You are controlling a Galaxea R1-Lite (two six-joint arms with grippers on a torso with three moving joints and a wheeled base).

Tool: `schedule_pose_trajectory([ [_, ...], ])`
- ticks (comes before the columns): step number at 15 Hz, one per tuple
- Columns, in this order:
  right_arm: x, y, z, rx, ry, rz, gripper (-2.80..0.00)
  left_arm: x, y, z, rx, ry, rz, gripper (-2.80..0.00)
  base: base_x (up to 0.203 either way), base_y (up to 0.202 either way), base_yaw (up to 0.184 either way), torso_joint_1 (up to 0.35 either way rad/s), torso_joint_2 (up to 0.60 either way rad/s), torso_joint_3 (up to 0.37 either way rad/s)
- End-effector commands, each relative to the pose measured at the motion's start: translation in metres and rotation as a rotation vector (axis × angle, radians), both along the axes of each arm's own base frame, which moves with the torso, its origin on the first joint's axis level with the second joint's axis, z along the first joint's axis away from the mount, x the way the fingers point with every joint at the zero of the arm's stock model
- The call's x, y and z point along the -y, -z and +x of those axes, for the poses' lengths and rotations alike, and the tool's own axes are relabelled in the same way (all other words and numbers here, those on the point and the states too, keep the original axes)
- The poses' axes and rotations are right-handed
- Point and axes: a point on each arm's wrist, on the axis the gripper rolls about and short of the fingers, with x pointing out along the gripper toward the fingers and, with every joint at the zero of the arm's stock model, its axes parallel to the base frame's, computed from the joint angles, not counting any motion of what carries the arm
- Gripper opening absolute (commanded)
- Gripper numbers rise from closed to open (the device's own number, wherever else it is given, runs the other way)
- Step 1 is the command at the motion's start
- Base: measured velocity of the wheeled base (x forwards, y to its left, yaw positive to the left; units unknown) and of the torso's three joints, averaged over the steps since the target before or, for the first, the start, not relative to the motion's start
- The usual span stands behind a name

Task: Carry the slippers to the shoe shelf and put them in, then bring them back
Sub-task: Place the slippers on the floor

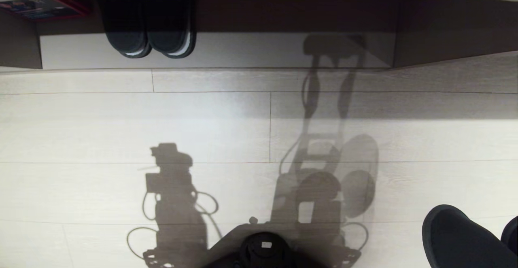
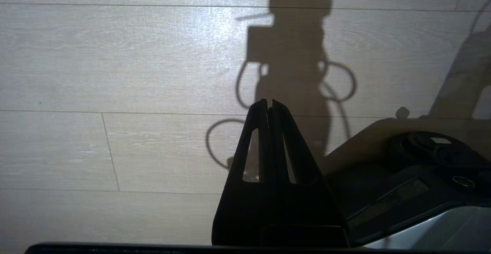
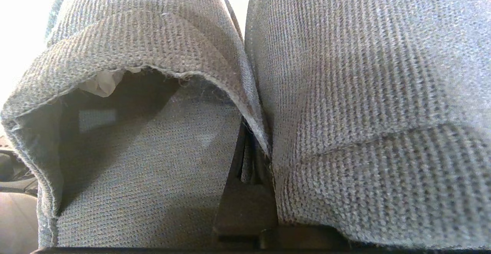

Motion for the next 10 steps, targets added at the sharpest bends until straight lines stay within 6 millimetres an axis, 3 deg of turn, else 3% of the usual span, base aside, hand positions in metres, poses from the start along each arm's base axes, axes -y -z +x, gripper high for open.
schedule_pose_trajectory([
  [1, 0.0000, 0.0120, 0.0003, -0.001, 0.000, 0.000, -2.80, 0.0000, -0.0001, 0.0000, 0.001, 0.000, 0.001, -2.80, 0.000, -0.196, 0.003, 0.004, 0.00, 0.000],
  [10, 0.0000, 0.0120, 0.0003, -0.001, 0.000, 0.000, -2.80, 0.0000, -0.0001, 0.0000, 0.001, 0.000, -0.001, -2.80, 0.000, -0.197, 0.001, 0.002, 0.00, 0.002],
])
